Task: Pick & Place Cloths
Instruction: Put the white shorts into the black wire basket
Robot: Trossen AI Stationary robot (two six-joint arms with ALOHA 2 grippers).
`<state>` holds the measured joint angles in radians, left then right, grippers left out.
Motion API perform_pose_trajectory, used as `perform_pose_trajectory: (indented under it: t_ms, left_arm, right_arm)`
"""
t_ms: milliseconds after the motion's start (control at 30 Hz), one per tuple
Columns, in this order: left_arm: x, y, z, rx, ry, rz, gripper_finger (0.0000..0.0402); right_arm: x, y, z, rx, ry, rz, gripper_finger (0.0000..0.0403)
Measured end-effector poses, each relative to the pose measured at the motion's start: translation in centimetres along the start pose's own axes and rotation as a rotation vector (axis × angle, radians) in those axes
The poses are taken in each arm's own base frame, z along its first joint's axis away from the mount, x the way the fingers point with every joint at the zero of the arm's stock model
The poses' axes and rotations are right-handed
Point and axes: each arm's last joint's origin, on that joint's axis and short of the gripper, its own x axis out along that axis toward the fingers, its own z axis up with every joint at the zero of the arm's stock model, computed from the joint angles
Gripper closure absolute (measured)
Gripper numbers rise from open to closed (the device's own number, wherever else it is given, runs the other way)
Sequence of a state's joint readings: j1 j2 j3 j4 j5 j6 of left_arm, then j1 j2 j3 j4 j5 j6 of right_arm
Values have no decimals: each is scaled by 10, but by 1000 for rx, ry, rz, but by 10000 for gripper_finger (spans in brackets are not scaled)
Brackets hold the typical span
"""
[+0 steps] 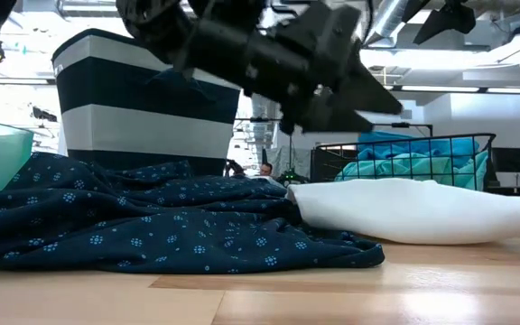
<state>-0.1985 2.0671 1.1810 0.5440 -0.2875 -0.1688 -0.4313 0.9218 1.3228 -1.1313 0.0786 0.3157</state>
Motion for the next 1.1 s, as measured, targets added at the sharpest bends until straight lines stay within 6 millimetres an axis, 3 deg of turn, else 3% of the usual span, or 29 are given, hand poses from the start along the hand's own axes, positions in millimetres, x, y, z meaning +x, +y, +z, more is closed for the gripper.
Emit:
perform_pose_trajectory:
  t_ms: [167, 433, 600, 733, 867, 967, 1100]
  left_arm:
    - [16, -2, -22, 11, 51, 7, 141]
    - [25, -2, -48, 14, 158, -26, 157]
    - [27, 0, -55, -7, 196, -29, 195]
    - [26, 2, -56, -55, 230, -13, 271]
    - [24, 2, -50, -114, 223, -37, 380]
    - [21, 1, -38, -133, 199, -47, 386]
    - [3, -2, 11, -96, 67, -66, 393]
  right_arm:
    - [0, 0, 0, 0, 0, 0, 85]
    - [0, 0, -1, -4, 15, -5, 85]
    - [0, -1, -2, -5, 16, -5, 85]
    - [0, -1, -2, -4, 16, -5, 85]
    - [0, -1, -3, -3, 28, -7, 85]
    - [0, -1, -3, -4, 33, -6, 85]
    - [0, 2, -3, -23, 42, 67, 85]
